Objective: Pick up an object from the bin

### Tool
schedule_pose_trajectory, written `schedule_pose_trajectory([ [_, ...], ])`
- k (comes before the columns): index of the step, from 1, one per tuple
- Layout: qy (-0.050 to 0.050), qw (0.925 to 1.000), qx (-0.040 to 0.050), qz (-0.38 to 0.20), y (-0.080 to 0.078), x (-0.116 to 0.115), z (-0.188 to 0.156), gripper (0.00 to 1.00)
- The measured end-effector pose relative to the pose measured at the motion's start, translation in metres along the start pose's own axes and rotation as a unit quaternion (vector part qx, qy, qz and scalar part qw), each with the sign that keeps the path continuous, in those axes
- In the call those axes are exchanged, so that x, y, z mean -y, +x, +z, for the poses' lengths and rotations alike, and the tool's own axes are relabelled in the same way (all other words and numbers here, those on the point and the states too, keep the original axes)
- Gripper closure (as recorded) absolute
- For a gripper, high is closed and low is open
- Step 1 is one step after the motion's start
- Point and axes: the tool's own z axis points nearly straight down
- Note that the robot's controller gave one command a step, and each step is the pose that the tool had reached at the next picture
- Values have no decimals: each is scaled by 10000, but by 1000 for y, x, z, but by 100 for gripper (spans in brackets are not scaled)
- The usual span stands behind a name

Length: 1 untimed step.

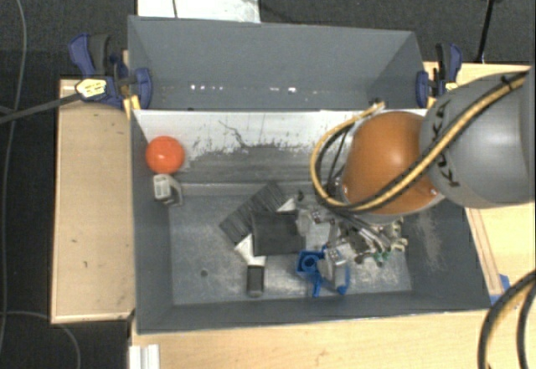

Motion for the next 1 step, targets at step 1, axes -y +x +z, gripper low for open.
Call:
schedule_pose_trajectory([
  [1,-29,9995,-35,317,2,6,23,0],
])
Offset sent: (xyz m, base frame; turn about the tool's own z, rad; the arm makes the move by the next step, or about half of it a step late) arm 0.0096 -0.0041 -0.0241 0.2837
